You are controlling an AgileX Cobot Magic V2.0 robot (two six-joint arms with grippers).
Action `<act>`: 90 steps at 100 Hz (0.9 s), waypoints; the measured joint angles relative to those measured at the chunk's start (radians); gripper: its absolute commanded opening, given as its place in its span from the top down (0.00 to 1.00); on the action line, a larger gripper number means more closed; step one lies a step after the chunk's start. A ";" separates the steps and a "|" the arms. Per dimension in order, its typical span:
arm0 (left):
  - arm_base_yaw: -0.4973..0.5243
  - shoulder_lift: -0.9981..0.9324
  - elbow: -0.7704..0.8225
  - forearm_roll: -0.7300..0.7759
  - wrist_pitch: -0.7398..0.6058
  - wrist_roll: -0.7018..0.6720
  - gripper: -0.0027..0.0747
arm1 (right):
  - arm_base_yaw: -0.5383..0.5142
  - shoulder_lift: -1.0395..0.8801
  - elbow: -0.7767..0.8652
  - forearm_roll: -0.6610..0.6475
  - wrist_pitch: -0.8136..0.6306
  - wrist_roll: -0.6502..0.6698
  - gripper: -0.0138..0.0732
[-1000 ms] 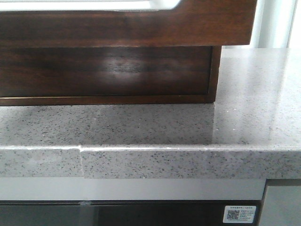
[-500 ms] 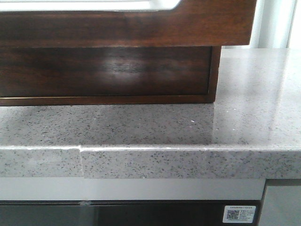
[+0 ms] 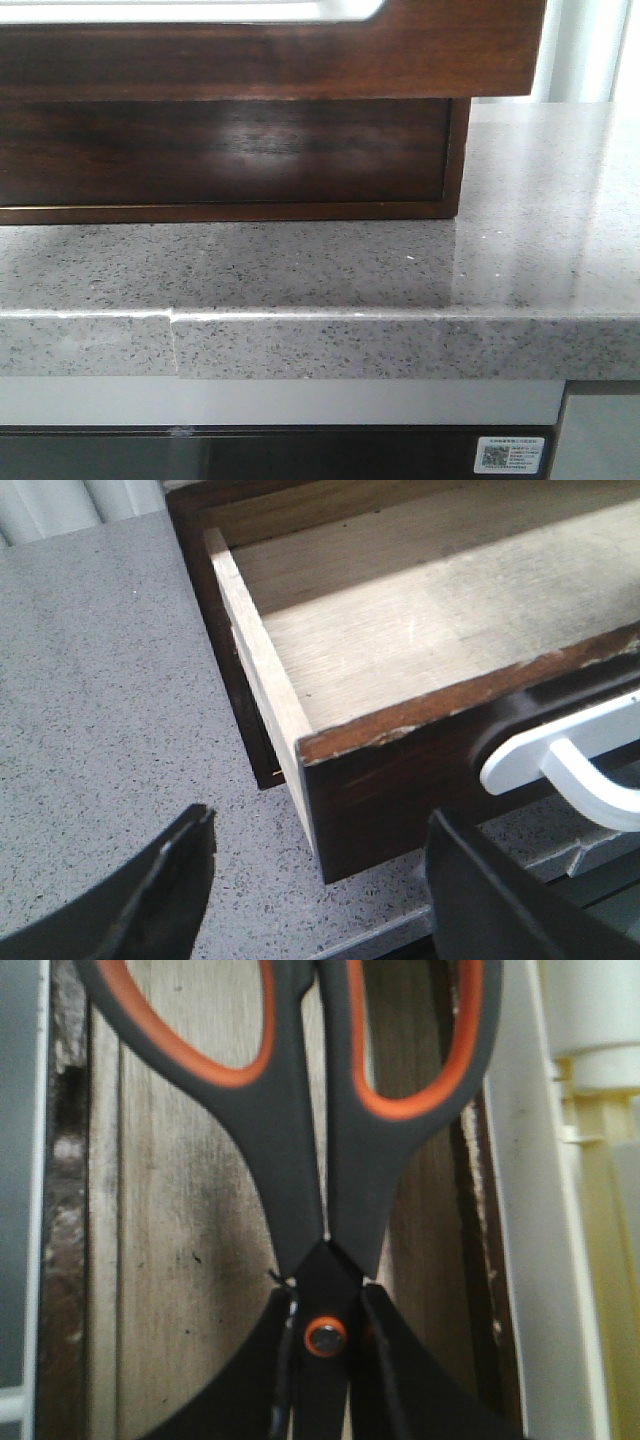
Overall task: Put scissors in drawer with both arms
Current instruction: 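Carry the scissors into the open drawer and release with the right gripper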
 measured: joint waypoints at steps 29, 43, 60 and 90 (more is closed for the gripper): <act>0.000 0.000 0.000 0.000 0.000 0.000 0.42 | 0.042 0.133 0.000 -0.150 -0.006 0.047 0.88; 0.000 0.000 0.000 0.000 0.000 0.000 0.42 | 0.042 0.147 0.000 -0.180 0.007 0.049 0.87; 0.000 0.000 0.000 0.000 0.000 0.000 0.42 | 0.042 0.147 0.000 -0.195 0.037 0.049 0.77; 0.000 0.000 0.000 0.000 0.000 0.000 0.42 | 0.042 0.147 0.000 -0.209 0.043 0.051 0.60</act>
